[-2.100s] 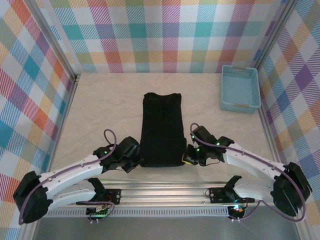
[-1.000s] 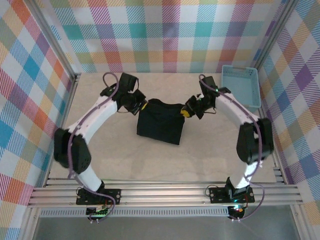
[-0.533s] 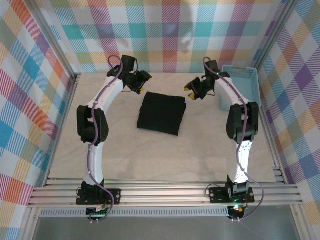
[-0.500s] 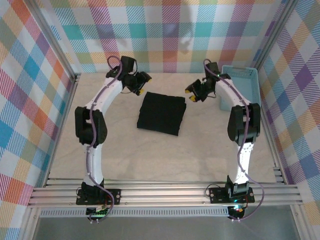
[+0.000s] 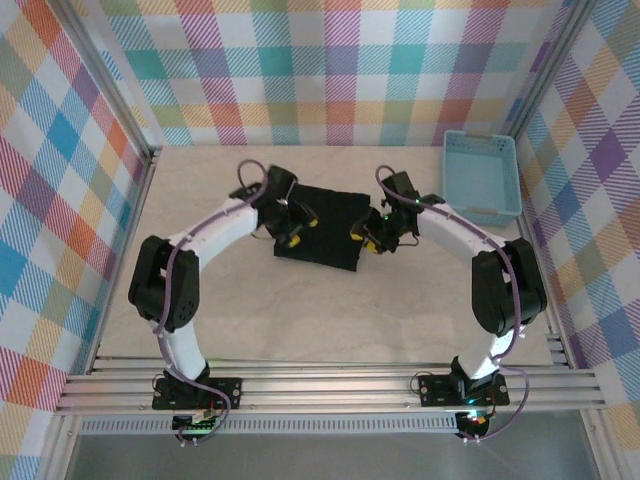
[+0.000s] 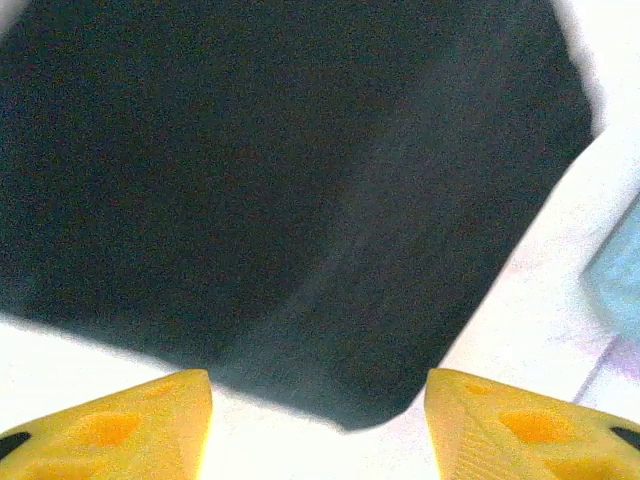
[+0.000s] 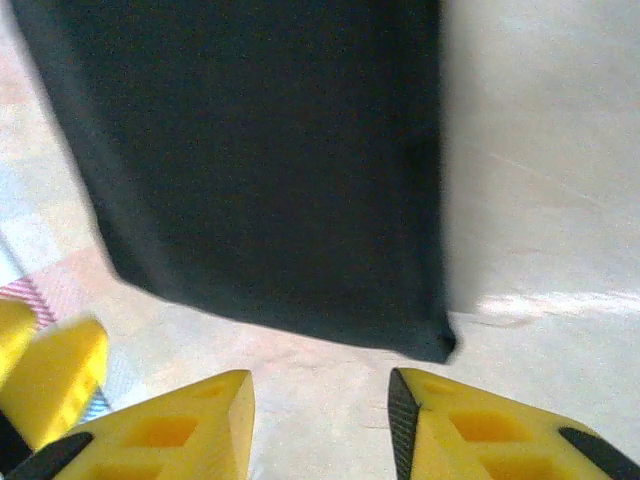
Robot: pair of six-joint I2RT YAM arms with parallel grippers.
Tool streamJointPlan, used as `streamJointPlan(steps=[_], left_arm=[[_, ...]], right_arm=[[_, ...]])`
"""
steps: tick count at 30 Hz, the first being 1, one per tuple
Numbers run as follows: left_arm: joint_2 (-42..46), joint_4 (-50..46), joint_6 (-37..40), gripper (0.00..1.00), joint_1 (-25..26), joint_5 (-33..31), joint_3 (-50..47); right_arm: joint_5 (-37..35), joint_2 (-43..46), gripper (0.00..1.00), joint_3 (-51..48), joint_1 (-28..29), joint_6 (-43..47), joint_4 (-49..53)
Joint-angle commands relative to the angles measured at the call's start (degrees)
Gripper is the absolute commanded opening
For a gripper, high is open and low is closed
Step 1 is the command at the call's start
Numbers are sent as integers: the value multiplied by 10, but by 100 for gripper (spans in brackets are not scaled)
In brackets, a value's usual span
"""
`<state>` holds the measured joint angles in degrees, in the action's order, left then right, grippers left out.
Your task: Fold and stack the t-shirts
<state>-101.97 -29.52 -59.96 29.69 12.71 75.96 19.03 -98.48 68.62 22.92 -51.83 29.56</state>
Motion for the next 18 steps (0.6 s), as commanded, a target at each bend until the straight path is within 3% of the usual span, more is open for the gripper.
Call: streamJointPlan(steps=[1, 3, 10, 18], left_arm=[[82, 102, -179, 66, 62, -65, -134], [88, 213, -242, 68, 90, -84, -189], [41, 353, -297, 72, 104, -135, -222], [-15, 394, -308, 72, 97, -140, -217]], right_arm=[[6, 47, 42, -42, -6, 2, -49], [14, 69, 43, -68, -6, 1, -56], [38, 166, 44, -130, -5, -5, -60], [64, 261, 46, -194, -5, -6, -46]])
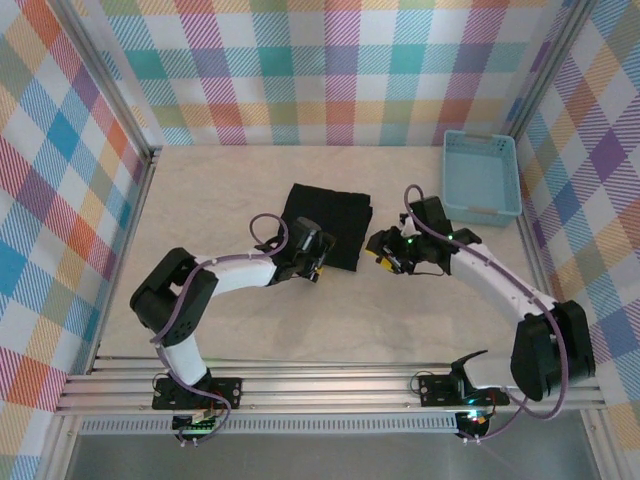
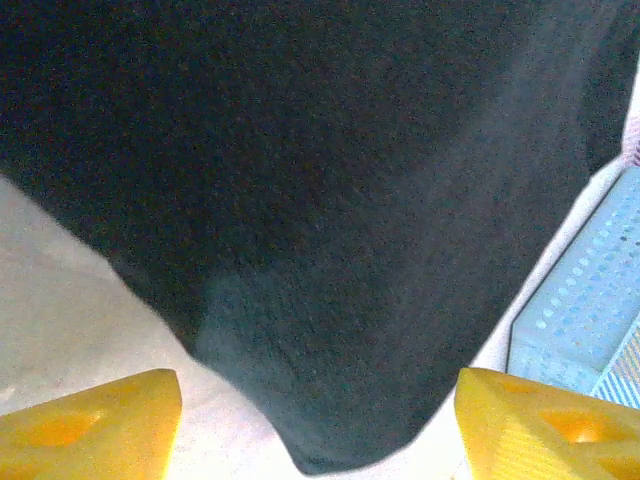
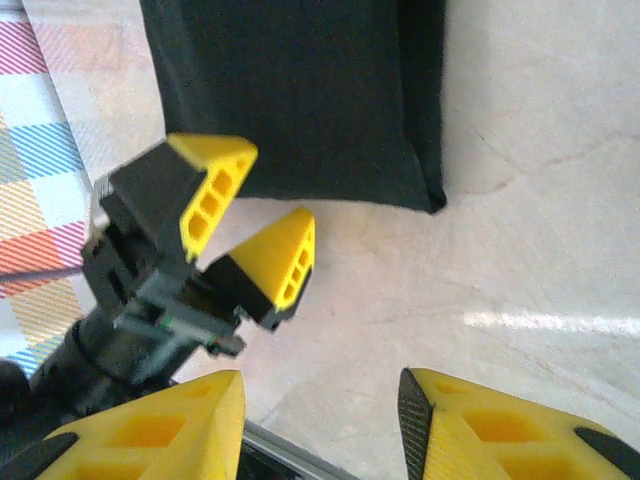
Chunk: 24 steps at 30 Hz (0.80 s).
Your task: Fold and stack the t-shirts
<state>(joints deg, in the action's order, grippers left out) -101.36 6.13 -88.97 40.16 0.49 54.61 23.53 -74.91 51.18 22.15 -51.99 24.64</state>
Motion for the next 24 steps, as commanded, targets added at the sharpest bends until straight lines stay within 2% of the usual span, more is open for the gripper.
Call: streamJointPlan(steps=[1, 3, 4, 9, 13, 18, 24], left_arm=[[-27, 32, -18, 71, -11, -16, 4], [-42, 34, -15, 64, -17, -18, 17], [-47, 31, -14, 57, -20, -19, 23], [-62, 46, -16, 2, -62, -25, 29], [-49, 62, 2, 0, -135, -11, 24], [-21, 27, 56, 0, -266, 25, 30], [-33, -10, 118, 0, -412, 75, 60]], right_arm=[[19, 36, 46, -24, 3, -5, 5], [15, 56, 46, -30, 3, -4, 20], [12, 65, 46, -31, 3, -2, 28], [-10, 96, 46, -25, 3, 9, 62], [-27, 104, 45, -18, 1, 22, 82], [-27, 102, 45, -20, -3, 30, 80], [-17, 89, 45, -20, -13, 44, 77]])
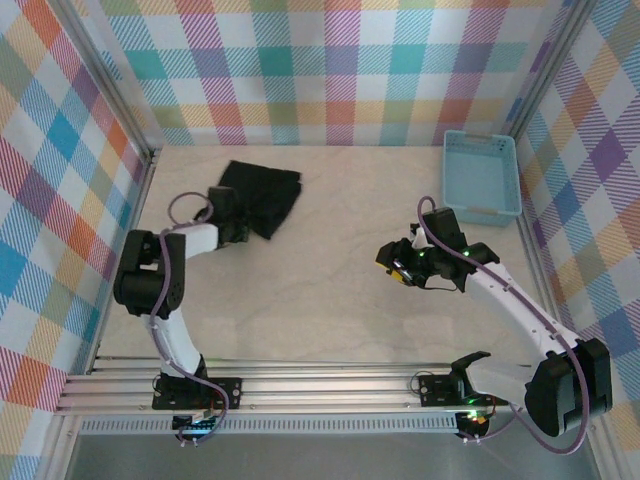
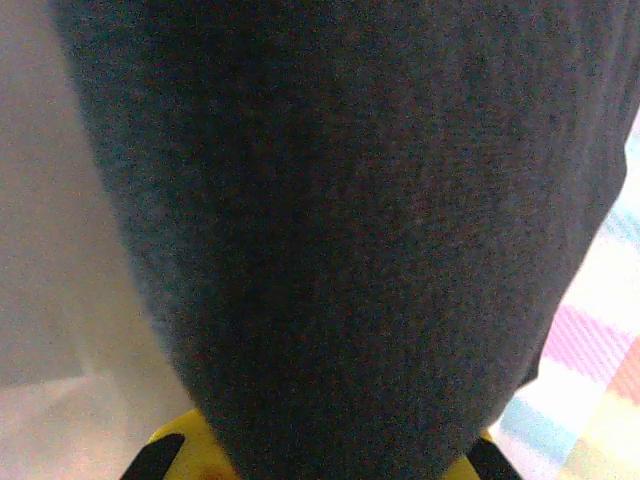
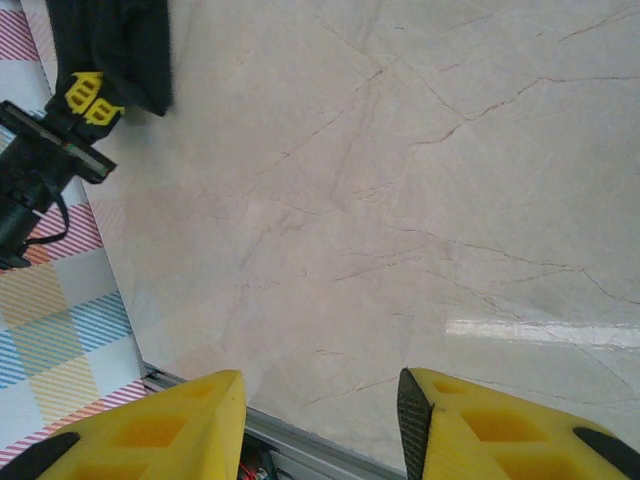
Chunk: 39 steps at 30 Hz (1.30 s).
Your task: Fold and stack the t-shirts
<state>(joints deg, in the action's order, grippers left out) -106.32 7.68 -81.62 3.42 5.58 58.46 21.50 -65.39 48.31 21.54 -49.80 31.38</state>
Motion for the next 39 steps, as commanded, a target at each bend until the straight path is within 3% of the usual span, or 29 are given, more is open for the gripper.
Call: streamJointPlan(steps=[1, 8, 14, 20, 21, 23, 24, 25, 30, 33, 36, 38, 39], left_arm=[[11, -30, 50, 0, -65, 30, 28], [-96, -85, 159, 0, -160, 114, 174], [-166, -117, 190, 0, -173, 160, 264], [-155, -173, 218, 2, -182, 134, 278], [-140, -183, 225, 12, -186, 124, 269], [-103, -198, 245, 64, -191, 112, 251], [-75, -199, 260, 99, -192, 107, 238], [-47, -196, 276, 100, -190, 108, 224], [178, -285, 335, 100, -168, 59, 136], [283, -400, 389, 100, -119, -41, 118], [342, -497, 389, 100, -54, -181, 87], [397, -495, 381, 100, -21, -275, 28], [442, -438, 417, 100, -2, -305, -28]], right_arm=[[6, -8, 45, 8, -10, 25, 10], [17, -22, 45, 15, -24, 43, 14], [27, -34, 45, 19, -34, 52, 10], [24, -35, 47, 24, -38, 58, 15], [16, -32, 49, 27, -39, 63, 21], [-4, -25, 55, 35, -40, 77, 35], [-17, -21, 82, 41, -40, 87, 42], [-29, -14, 100, 44, -42, 97, 45], [-157, 47, 100, 60, -47, 151, 72], [-265, 104, 100, 45, -49, 178, 71], [-402, 167, 100, -3, -49, 187, 49], [-458, 215, 100, -71, -49, 249, -31], [-469, 244, 100, -122, -49, 294, -103]])
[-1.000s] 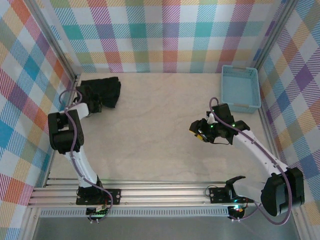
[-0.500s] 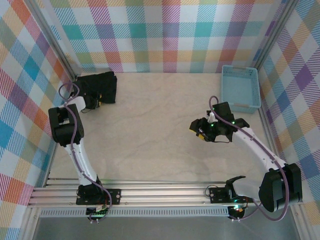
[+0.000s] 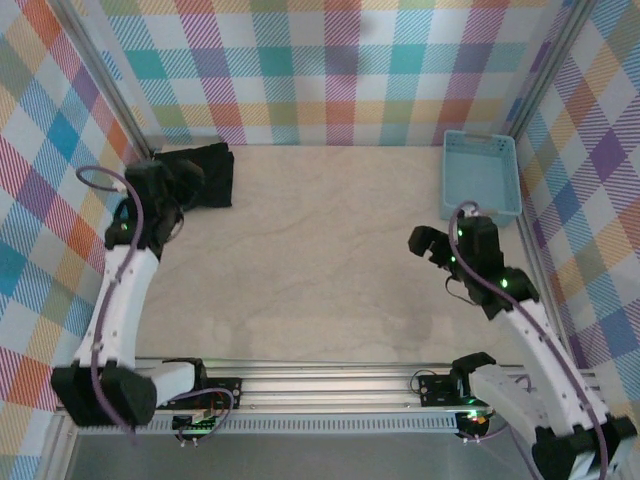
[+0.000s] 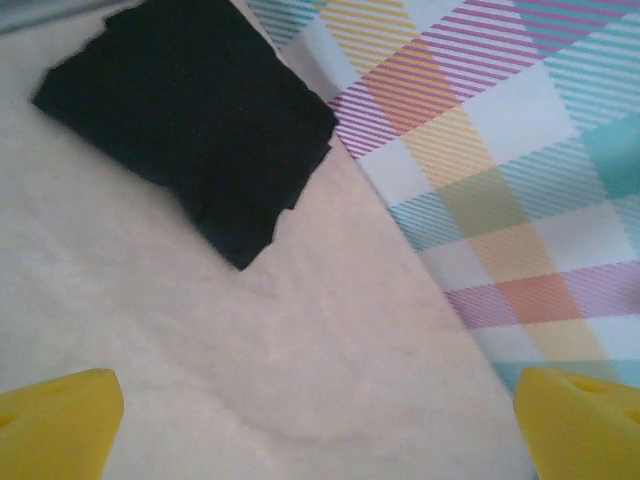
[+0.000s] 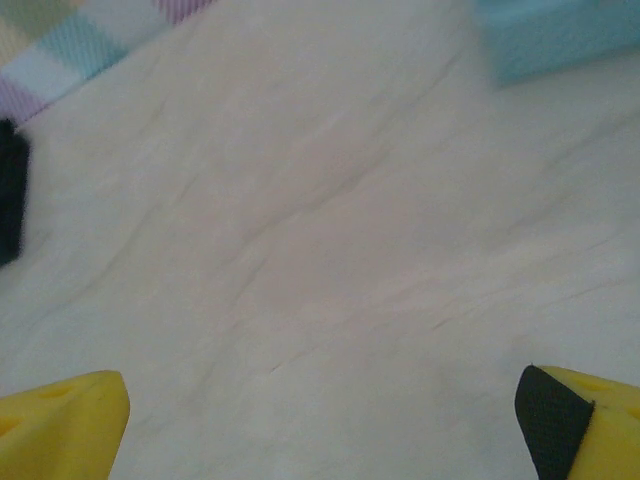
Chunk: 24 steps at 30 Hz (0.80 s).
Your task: Fold and stack the t-shirts
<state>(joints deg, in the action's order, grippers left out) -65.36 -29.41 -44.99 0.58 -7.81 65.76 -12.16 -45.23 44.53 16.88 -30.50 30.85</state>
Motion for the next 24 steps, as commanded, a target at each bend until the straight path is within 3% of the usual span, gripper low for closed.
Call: streamJointPlan(steps=[1, 3, 8, 12, 18, 22, 24], left_arm=[[70, 0, 106, 100, 39, -187, -155], [151, 165, 247, 100, 61, -176, -274], [205, 340, 334, 100, 67, -154, -420], [123, 441, 362, 100, 67, -141, -447], [-52, 627, 424, 100, 60, -131, -457], [-128, 675, 439, 100, 43, -101, -433], [-149, 681, 408, 100, 22, -82, -423]], right_arm=[[-138, 70, 100, -131, -2, 137, -161], [-153, 116, 100, -223, -2, 195, -286], [-139, 102, 100, -312, -6, 271, -401], [-105, 30, 100, -365, -25, 277, -544], [-19, -143, 100, -357, -79, 287, -732], [21, -244, 100, -325, -122, 271, -808], [33, -281, 100, -305, -131, 286, -818]])
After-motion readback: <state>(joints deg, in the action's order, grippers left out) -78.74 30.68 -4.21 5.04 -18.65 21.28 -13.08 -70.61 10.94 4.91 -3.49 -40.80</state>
